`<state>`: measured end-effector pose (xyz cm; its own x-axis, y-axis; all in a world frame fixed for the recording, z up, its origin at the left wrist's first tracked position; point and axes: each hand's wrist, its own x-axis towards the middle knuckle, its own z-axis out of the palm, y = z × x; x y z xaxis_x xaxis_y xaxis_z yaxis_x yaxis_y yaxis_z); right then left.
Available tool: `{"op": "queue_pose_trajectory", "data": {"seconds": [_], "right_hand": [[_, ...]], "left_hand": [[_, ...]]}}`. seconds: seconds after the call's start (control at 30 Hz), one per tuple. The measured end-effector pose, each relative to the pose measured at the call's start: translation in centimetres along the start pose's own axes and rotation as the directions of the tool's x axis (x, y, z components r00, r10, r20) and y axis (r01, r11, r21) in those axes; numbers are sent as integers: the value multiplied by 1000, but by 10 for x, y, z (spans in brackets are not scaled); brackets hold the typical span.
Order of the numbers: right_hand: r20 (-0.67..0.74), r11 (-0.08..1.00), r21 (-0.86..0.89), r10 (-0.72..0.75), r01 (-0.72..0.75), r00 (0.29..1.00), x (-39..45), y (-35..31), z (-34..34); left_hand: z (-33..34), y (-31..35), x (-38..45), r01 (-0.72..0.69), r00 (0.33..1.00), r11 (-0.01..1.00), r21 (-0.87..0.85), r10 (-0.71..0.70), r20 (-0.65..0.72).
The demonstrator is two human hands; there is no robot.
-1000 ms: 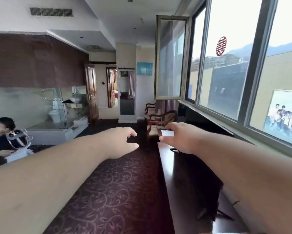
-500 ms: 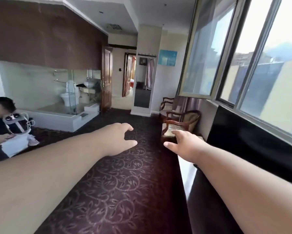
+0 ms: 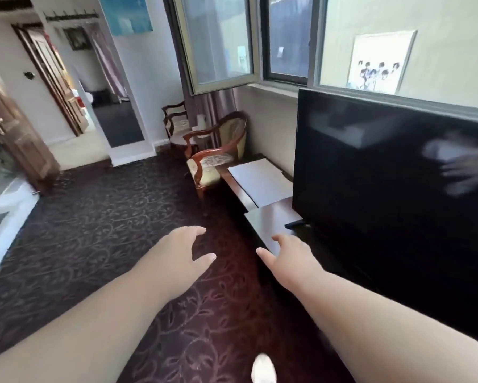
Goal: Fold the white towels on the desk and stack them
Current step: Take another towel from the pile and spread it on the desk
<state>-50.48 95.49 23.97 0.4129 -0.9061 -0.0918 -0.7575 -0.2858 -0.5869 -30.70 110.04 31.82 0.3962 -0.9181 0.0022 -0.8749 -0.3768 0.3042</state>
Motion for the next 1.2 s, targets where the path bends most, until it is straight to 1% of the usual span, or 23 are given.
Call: {"op": "queue_pose_trajectory", "data": {"seconds": [0.1,0.23,0.3,0.4,0.5,0.63,0.7,0.77,0.83,0.9,1.0,1.07,1.1,1.13,1.17,1.2], "right_hand": [[33,999,-36,3,-1,999,89,-9,28],[60,994,-96,-48,53,997,228,-51,26],[32,994,-108,-24,27,999,293,-75,20],[27,996,-73,62,-60,998,364,-104,27],[72,991,-83,108,-102,992,421,-121,55],[147,969,-238,109,-72,983,491,-136,92],[172,949,-304,141,-84,975,527,-143,105],[147,938,-312,205,-151,968,560,-146,115],[107,927,-276,291,-252,951,583,-147,121],[96,909,-244,368,-336,925,598,-144,127],[103,886,-236,431,-399,896,609,-130,142],[138,852,-189,515,-487,846,615,-111,151],[180,818,-132,576,-561,798,619,-101,154],[241,754,-49,646,-655,724,626,-91,156],[325,659,52,699,-751,636,635,-82,156],[430,520,188,719,-833,546,647,-77,155]], "left_hand": [[2,-35,80,-26,999,998,62,25,27],[-20,-79,187,-2,1000,996,85,0,17],[-29,-98,237,11,1000,996,90,-11,-4],[-29,-130,297,27,1000,998,64,-28,12],[-23,-166,361,14,999,999,50,-16,45],[-10,-220,459,-15,994,999,37,10,111],[-2,-247,513,-53,987,998,42,46,156],[7,-272,569,-116,970,991,71,98,222],[13,-286,620,-185,947,977,106,148,284],[17,-291,667,-243,922,961,131,187,340],[32,-286,732,-311,874,939,145,223,431],[54,-276,774,-354,831,925,137,245,499],[67,-270,794,-368,810,921,125,251,531],[81,-262,813,-364,791,924,114,242,562],[95,-254,830,-339,775,935,101,216,594],[107,-246,846,-301,757,950,87,182,627]]}}
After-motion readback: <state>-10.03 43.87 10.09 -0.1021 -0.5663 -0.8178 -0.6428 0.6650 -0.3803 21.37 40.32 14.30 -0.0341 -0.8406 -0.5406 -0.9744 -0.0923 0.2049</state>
